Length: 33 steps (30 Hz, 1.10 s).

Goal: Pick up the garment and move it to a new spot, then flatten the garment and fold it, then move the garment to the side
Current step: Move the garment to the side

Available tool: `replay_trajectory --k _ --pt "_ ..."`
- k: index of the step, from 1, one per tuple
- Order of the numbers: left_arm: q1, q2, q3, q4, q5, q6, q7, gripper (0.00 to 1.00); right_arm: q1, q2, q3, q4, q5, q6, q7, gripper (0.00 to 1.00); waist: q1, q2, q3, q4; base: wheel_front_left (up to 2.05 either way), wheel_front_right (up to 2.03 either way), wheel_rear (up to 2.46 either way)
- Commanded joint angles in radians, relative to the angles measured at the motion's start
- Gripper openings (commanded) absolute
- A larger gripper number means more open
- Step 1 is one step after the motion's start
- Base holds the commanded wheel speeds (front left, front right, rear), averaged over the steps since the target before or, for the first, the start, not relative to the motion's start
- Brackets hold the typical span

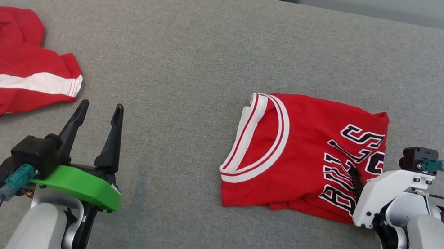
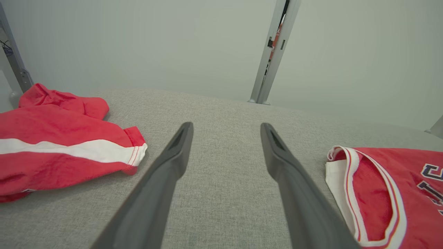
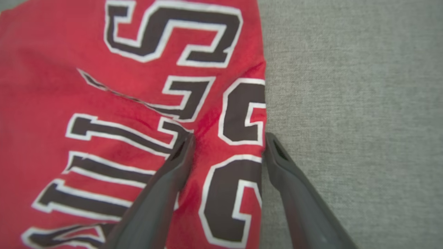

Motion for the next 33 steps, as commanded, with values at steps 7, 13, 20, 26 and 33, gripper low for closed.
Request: replay_trajectory --k 7,13,20,26,33 --pt "-0.022 0.003 0.004 -0.016 -0.011 0.009 -0.003 1.0 0.009 -0.058 0.064 0.006 -0.07 -0.001 0.113 0.0 0.0 0.0 0.031 -0.004 0.0 0.0 0.0" --pt "-0.032 0.003 0.017 -0.039 0.014 0.008 -0.003 1.0 -0.074 -0.168 0.159 -0.089 -0.102 -0.002 0.135 0.0 0.0 0.0 0.07 -0.071 0.0 0.0 0.0" --pt "-0.075 0.01 0.056 -0.099 0.062 0.001 -0.003 1.0 -0.211 -0.282 0.21 -0.129 -0.106 -0.001 0.111 0.0 0.0 0.0 0.177 -0.204 0.0 0.0 0.0" --pt "-0.111 0.038 0.06 -0.164 0.101 -0.001 -0.003 1.0 -0.298 -0.358 0.166 -0.085 -0.14 -0.001 0.029 0.0 0.0 0.0 0.274 -0.295 0.0 0.0 0.0" --pt "-0.147 0.078 0.033 -0.224 0.119 -0.003 -0.003 1.0 -0.358 -0.442 0.054 0.006 -0.209 -0.001 -0.092 0.0 0.0 0.0 0.356 -0.317 0.0 0.0 0.0"
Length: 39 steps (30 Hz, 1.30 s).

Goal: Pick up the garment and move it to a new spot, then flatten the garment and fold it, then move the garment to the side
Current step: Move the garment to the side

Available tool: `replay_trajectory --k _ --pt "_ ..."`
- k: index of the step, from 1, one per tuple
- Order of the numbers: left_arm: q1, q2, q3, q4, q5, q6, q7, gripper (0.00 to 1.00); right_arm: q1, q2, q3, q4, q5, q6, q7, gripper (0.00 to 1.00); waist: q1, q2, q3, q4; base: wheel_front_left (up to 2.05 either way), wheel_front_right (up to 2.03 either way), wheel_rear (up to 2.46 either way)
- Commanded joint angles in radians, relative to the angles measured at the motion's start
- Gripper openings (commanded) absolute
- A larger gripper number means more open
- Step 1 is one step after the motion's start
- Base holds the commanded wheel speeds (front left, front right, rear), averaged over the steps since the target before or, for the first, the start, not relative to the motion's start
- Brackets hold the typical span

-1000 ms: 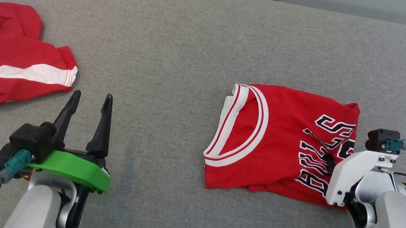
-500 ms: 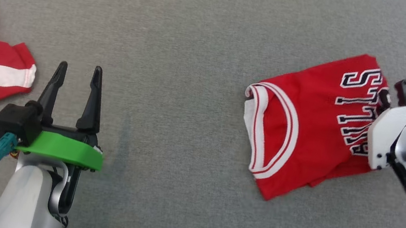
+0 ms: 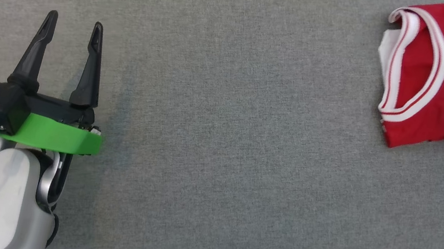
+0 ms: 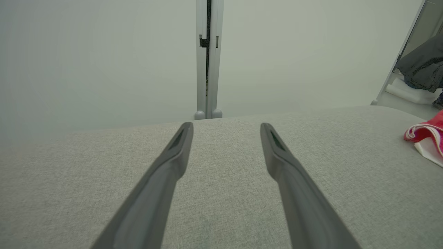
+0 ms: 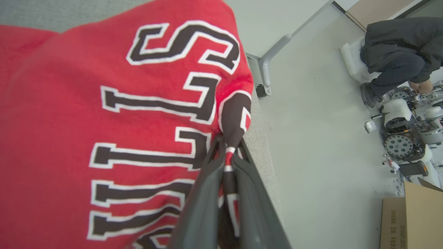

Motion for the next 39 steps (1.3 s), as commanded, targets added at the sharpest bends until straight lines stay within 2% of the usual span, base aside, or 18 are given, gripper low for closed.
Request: replay_trajectory --k 1,4,5,6,13,20,24,30,39 --pt "-0.024 0.014 -0.005 -0.01 0.003 -0.002 -0.003 1.0 -0.018 -0.008 -0.021 0.017 -0.018 -0.002 -0.025 0.0 -0.0001 -0.0001 0.09 -0.055 0.0 0.0 0.0" --pt "-0.032 0.028 -0.016 -0.026 0.004 -0.002 -0.003 1.0 -0.036 -0.023 -0.064 0.057 -0.037 -0.002 -0.079 0.0 -0.0001 -0.0001 0.114 -0.044 0.0 0.0 0.0" --pt "-0.033 0.032 -0.017 -0.028 0.003 -0.002 -0.003 1.0 -0.043 -0.028 -0.079 0.07 -0.047 -0.002 -0.097 0.23 -0.0001 -0.0001 0.119 -0.041 0.0 0.0 0.0" --pt "-0.035 0.034 -0.019 -0.031 0.004 -0.002 -0.003 1.0 -0.046 -0.031 -0.095 0.09 -0.057 -0.002 -0.109 1.0 -0.0001 -0.0001 0.123 -0.036 0.0 0.0 0.0" --pt "-0.021 0.014 0.001 -0.022 -0.014 -0.002 -0.003 1.0 -0.053 -0.028 -0.184 0.145 -0.147 -0.002 -0.253 1.0 -0.0001 -0.0001 0.089 0.003 0.0 0.0 0.0" --pt "0.039 -0.021 0.053 0.004 -0.032 -0.002 -0.003 1.0 0.009 0.043 -0.2 0.1 -0.109 -0.002 -0.378 1.0 -0.0001 -0.0001 -0.034 0.052 0.0 0.0 0.0" --pt "0.088 -0.032 0.075 0.027 -0.039 -0.002 -0.003 1.0 0.083 0.1 -0.165 0.032 -0.032 -0.002 -0.414 1.0 -0.0001 -0.0001 -0.121 0.081 0.0 0.0 0.0" --pt "0.153 -0.047 0.112 0.058 -0.035 -0.002 -0.003 1.0 0.237 0.181 -0.106 -0.122 0.066 -0.002 -0.402 1.0 -0.0001 -0.0001 -0.247 0.111 0.0 0.0 0.0" --pt "0.228 -0.054 0.133 0.093 -0.039 -0.002 -0.003 1.0 0.439 0.315 -0.016 -0.288 0.119 -0.002 -0.405 1.0 -0.0001 -0.0001 -0.352 0.127 0.0 0.0 0.0"
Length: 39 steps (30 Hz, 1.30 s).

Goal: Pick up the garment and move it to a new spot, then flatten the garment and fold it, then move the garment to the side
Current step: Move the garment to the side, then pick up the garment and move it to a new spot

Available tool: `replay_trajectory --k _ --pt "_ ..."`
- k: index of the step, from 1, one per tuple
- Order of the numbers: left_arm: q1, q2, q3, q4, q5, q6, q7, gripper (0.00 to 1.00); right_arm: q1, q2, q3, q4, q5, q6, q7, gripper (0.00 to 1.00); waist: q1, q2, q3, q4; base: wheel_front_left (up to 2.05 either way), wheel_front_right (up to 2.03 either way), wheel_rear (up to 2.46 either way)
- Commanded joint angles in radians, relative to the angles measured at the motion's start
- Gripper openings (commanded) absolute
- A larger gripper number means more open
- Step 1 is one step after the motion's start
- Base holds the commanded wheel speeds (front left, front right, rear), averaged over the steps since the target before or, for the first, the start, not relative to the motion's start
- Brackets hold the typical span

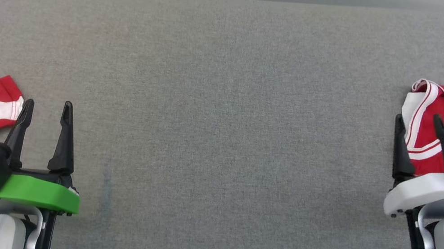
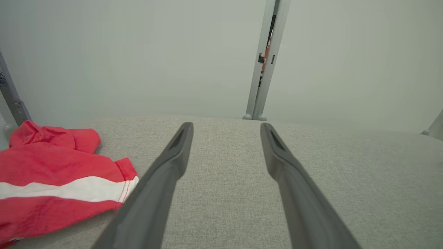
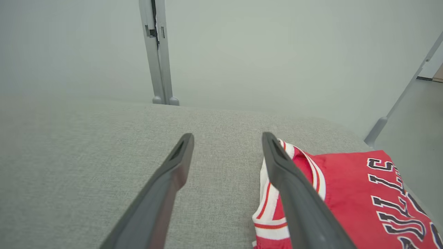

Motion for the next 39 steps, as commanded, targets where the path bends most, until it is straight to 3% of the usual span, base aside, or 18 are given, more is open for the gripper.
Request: replay_trajectory --k 1,8,13,31,39 --pt "0.022 -0.001 0.007 0.005 0.003 -0.002 -0.003 1.0 0.034 0.018 0.005 -0.019 0.006 -0.002 -0.006 1.0 0.0 0.0 -0.071 0.033 0.0 0.0 0.0" --pt "0.064 -0.008 0.017 0.025 -0.008 -0.002 -0.003 1.0 0.128 0.097 0.024 -0.071 0.006 -0.002 0.011 1.0 0.0 0.0 -0.105 0.036 0.0 0.0 0.0" --pt "0.082 -0.011 0.006 0.045 -0.013 -0.002 -0.003 1.0 0.171 0.118 0.021 -0.094 -0.007 -0.002 0.027 1.0 0.0 0.0 -0.11 0.042 0.0 0.0 0.0" --pt "0.075 -0.013 -0.014 0.095 -0.031 -0.002 -0.003 1.0 0.207 0.127 0.008 -0.143 -0.023 -0.002 0.063 1.0 0.0 0.0 -0.124 0.043 0.0 0.0 0.0" --pt "0.071 -0.012 -0.007 0.092 -0.041 -0.002 -0.003 1.0 0.217 0.125 -0.001 -0.152 -0.024 -0.002 0.076 1.0 0.0 0.0 -0.123 0.124 0.0 0.0 0.0"
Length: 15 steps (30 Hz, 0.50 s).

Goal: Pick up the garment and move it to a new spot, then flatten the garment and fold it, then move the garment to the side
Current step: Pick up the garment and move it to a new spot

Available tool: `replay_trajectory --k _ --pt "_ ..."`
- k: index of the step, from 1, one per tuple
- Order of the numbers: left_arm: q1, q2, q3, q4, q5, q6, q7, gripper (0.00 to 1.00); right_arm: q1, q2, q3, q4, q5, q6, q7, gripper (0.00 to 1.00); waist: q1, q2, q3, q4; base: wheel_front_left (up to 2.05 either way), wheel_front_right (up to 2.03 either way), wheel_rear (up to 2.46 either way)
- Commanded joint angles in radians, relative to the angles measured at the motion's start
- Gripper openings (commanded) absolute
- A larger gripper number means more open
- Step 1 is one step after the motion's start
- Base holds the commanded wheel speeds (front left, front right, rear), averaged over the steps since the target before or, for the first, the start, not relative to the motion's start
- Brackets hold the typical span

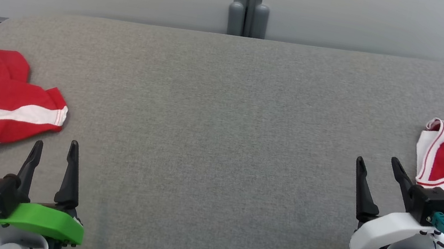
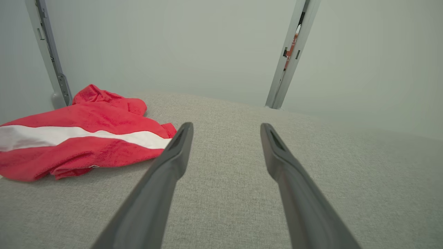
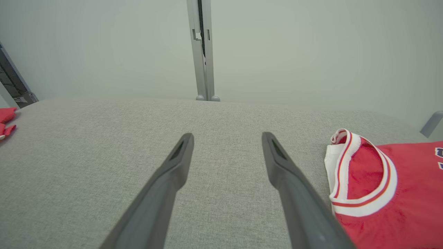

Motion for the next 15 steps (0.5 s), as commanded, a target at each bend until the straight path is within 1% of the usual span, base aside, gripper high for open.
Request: replay_trajectory --k 1,9,15 --pt "-0.001 0.003 0.002 -0.003 -0.004 -0.001 -0.003 1.0 0.015 -0.003 -0.001 -0.005 0.0 -0.001 0.003 1.0 0.0 0.0 0.001 0.047 0.0 0.0 0.0" --pt "-0.002 0.003 0.013 0.002 -0.004 0.0 -0.003 1.0 0.011 0.003 -0.006 -0.021 -0.007 -0.001 0.013 1.0 0.0 0.0 0.013 0.171 0.0 0.0 0.0" --pt "0.014 0.003 0.027 0.0 -0.008 0.0 -0.003 1.0 0.0 0.008 0.003 -0.027 -0.003 -0.001 0.018 1.0 0.0 0.0 0.015 0.243 0.0 0.0 0.0"
